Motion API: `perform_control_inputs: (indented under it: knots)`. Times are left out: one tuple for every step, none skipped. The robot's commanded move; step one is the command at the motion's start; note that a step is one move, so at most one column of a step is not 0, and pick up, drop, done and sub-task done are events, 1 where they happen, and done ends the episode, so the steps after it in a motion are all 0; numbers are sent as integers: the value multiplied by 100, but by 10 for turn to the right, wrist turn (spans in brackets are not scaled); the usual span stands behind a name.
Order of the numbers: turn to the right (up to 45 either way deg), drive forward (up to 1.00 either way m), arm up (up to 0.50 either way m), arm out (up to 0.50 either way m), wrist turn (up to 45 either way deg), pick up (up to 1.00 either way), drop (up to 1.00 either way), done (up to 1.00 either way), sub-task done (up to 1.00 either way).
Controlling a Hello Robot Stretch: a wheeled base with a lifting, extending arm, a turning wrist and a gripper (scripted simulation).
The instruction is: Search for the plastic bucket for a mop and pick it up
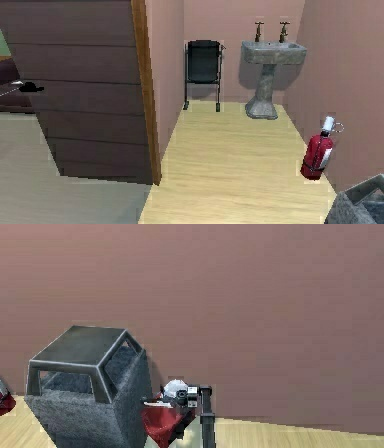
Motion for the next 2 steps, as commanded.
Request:
perform_control_inputs:
  knots:
    - [0, 0, 0, 0, 30, 0, 0, 0, 0]
    - [0, 0, -30, 0, 0, 0, 0, 0, 0]
